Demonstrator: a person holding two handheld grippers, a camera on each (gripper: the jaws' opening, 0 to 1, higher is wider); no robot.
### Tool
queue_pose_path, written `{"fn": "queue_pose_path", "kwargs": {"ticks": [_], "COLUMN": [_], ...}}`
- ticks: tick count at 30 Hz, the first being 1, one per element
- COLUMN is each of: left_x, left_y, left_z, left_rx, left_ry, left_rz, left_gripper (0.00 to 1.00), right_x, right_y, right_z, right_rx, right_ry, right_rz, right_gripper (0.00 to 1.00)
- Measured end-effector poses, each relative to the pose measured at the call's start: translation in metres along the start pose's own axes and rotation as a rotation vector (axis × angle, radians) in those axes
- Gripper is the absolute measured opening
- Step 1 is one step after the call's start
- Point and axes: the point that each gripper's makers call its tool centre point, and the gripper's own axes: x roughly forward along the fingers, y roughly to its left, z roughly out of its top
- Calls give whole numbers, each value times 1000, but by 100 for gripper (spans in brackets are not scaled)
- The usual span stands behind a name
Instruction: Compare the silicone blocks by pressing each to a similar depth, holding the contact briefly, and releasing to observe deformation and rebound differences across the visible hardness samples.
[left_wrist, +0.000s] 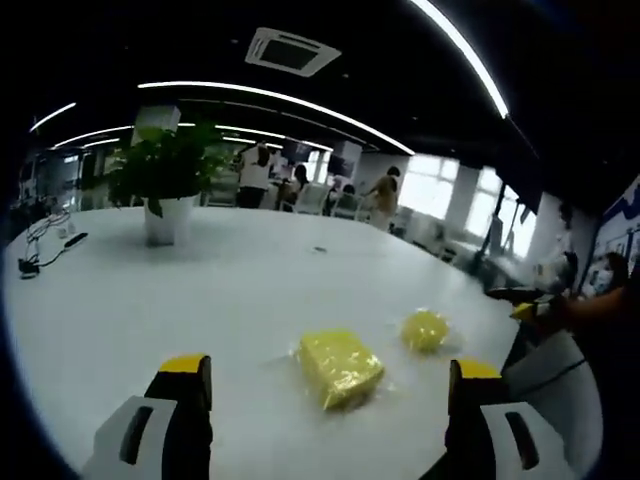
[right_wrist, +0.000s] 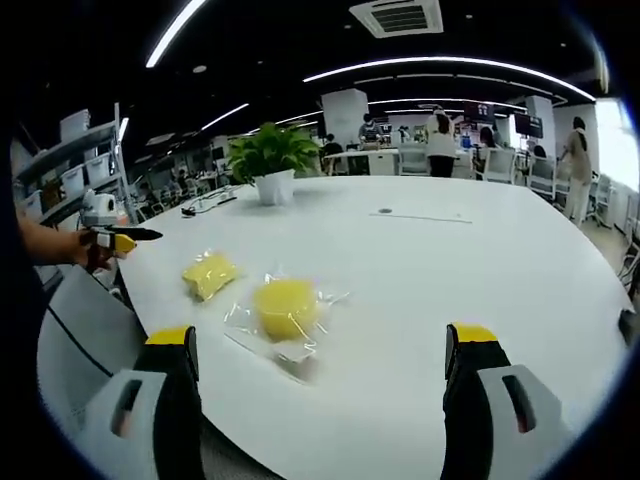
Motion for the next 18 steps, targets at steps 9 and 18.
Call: {"fn": "queue_pose_path", "kwargs": {"ticks": [9, 18], "left_x": [-11, 14], "left_y": [-2, -13], "left_z": [-5, 6], "left_rx": [-36, -73], "left_ry": [1, 50], "left_rz": [28, -15], "left_gripper": [100, 100], "right_x": [-1, -9], "right_y": [-5, -7], "right_z": [-2, -5], "right_rx": [47, 40], "right_ry": [-3, 19], "right_rz": [3, 19], "right_gripper": [96, 96]}}
